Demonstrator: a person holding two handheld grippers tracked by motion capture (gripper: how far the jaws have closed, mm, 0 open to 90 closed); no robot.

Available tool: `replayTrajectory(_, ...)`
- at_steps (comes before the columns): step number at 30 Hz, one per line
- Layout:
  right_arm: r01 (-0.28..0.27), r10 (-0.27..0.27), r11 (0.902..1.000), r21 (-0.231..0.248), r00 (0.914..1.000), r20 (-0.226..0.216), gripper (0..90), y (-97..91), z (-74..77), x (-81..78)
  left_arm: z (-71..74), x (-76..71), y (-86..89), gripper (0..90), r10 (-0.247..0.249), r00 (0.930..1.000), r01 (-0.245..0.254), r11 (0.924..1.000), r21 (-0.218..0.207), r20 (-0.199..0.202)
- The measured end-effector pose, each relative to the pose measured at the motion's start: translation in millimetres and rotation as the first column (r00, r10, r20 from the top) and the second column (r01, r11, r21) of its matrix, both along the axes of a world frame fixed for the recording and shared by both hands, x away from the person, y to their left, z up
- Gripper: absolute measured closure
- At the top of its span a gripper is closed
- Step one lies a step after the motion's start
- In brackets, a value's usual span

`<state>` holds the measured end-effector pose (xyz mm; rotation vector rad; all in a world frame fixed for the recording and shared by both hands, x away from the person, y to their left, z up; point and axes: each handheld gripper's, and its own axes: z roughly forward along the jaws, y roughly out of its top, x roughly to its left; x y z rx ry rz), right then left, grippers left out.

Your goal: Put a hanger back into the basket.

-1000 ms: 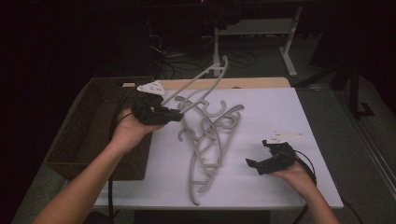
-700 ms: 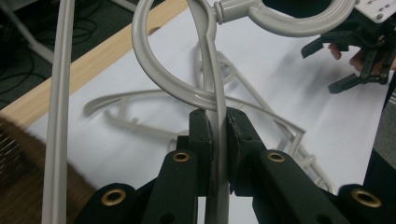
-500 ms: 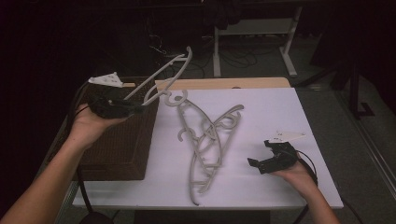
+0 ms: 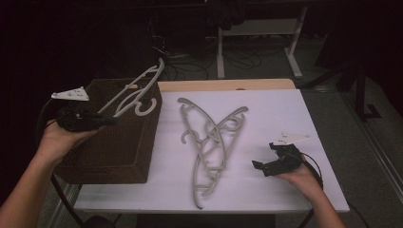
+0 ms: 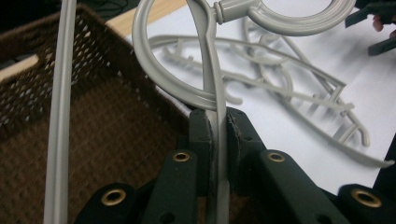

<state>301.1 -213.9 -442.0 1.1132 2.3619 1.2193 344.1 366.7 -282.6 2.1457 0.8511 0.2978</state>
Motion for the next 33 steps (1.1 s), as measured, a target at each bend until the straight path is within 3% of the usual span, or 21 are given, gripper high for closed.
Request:
replayTrajectory(13, 0.003, -0.003, 0.9999, -0.011, 1.0, -0.006, 0.8, 0.8, -1.7, 0.8, -31.9, -3.4, 36.6, 82.1, 0.03, 0.9963, -0.03, 0.9995, 0.0, -0.08)
replayTrajectory(23, 0.006, -0.006, 0.9999, -0.009, 1.0, -0.002, 0.8, 0.6, -1.5, 0.6, -48.9, 5.1, 38.6, 82.1, 0.038, 0.9899, -0.03, 0.9977, 0.061, -0.137)
replayTrajectory(33, 0.009, -0.009, 0.9999, -0.007, 1.0, -0.002, 0.9, -0.5, -1.6, 0.9, -65.3, 21.1, 35.5, 82.0, 0.014, 0.9814, 0.006, 0.9944, 0.105, -0.192)
